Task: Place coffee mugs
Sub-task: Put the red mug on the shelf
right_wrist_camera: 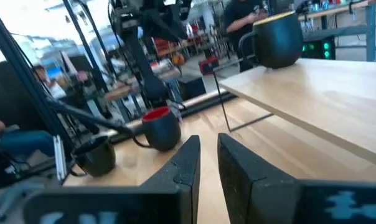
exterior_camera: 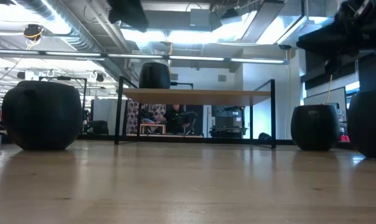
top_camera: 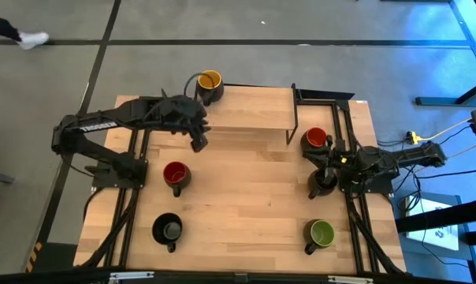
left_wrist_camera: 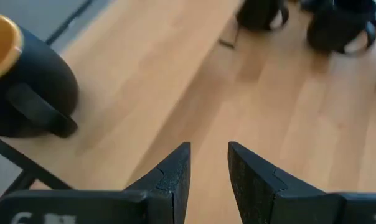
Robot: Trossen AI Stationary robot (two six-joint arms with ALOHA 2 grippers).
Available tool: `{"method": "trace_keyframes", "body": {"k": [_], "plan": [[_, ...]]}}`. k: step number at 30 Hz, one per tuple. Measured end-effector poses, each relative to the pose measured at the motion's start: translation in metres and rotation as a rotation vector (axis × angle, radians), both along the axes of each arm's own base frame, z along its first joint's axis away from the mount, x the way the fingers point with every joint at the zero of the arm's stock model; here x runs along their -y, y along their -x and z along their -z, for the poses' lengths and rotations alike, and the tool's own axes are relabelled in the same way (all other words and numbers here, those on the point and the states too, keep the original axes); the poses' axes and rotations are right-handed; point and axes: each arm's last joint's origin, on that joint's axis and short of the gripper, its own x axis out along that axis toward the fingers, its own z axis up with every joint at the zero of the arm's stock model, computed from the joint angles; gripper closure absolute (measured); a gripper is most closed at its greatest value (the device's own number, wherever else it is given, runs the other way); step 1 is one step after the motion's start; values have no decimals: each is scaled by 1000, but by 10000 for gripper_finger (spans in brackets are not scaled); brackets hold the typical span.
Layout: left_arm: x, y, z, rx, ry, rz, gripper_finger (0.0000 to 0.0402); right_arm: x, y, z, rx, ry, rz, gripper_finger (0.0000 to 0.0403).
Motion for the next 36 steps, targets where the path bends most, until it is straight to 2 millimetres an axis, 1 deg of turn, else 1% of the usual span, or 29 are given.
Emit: {"method": "trace_keyframes", "body": {"k": [4,8,10,14,17,20,25,29,31,33,36], "plan": [[8,7,11,-55,14,33,301,-4,-17,-15,-83,18,0,359],[17,30,30,-59,26,55,301,-9,-44,-31,-174,43,14,359],[22,43,37,-31,61,70,301,-12,-60,-40,-214,65,17,359],[29,67,41,6,113,123,301,-19,-95,-57,-272,107,16,359],[32,81,43,-29,148,151,301,-24,-122,-67,-297,127,19,359],[33,92,46,-88,159,145,300,-30,-148,-73,-318,127,1,359],[33,100,51,-194,153,144,284,-40,-187,-76,-334,45,-45,359],[33,97,58,-234,192,94,253,-45,-210,-76,-340,-5,-40,359],[33,97,67,-263,221,66,239,-46,-216,-75,-345,-23,-37,358],[34,96,79,-301,261,57,232,-47,-223,-73,-347,-43,-33,353],[35,98,102,-366,318,48,229,-48,-227,-69,-360,-64,-27,327]]}}
